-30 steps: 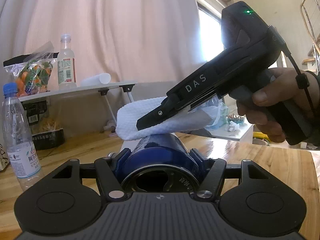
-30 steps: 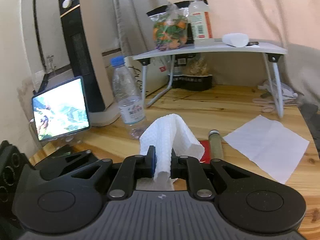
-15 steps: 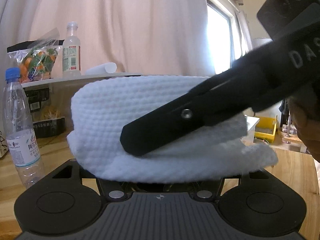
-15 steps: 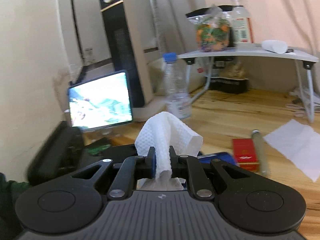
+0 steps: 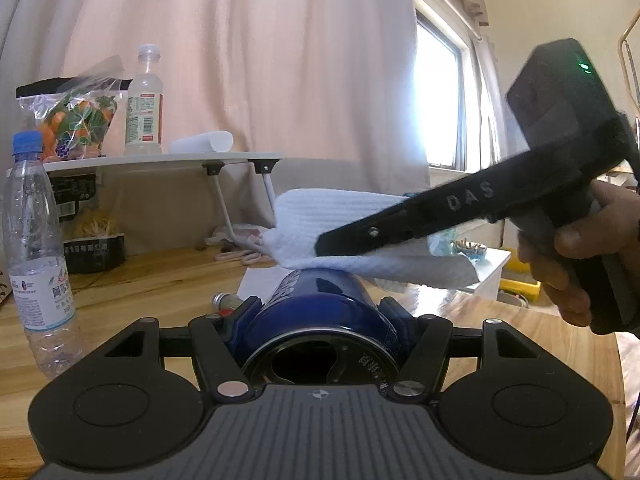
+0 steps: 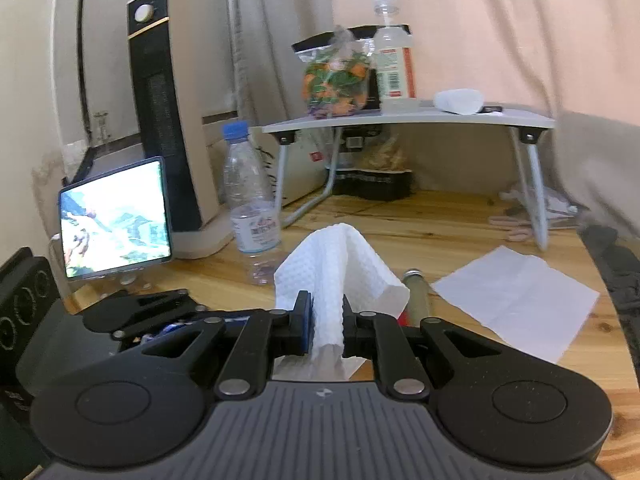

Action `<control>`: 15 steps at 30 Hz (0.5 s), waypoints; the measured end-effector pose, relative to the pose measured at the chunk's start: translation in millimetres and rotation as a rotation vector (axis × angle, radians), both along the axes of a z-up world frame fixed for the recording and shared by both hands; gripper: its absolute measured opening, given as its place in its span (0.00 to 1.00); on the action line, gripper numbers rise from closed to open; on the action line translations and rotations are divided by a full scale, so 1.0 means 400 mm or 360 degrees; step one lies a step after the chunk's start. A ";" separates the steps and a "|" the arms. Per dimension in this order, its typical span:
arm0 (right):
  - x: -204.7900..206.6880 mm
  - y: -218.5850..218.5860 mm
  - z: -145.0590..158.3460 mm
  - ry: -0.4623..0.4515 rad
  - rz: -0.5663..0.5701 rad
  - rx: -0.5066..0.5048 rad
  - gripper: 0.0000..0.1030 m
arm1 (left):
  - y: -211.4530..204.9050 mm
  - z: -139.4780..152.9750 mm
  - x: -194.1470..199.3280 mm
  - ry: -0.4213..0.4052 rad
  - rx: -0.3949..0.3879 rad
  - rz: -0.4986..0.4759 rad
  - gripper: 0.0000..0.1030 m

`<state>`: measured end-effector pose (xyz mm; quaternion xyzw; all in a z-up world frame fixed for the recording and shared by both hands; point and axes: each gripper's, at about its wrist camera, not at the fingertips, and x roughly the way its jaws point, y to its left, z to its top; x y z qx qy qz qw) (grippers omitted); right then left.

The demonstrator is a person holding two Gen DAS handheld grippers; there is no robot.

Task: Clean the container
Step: 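Tilt the can in the left gripper while the right gripper wipes its bottom with the towel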

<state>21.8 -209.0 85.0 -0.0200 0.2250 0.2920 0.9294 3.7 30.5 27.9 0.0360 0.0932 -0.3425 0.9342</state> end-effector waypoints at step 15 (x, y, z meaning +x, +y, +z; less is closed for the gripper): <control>-0.122 0.073 0.030 0.0108 0.0348 0.0038 0.15 | 0.002 -0.002 0.017 0.0033 0.0013 0.0058 0.64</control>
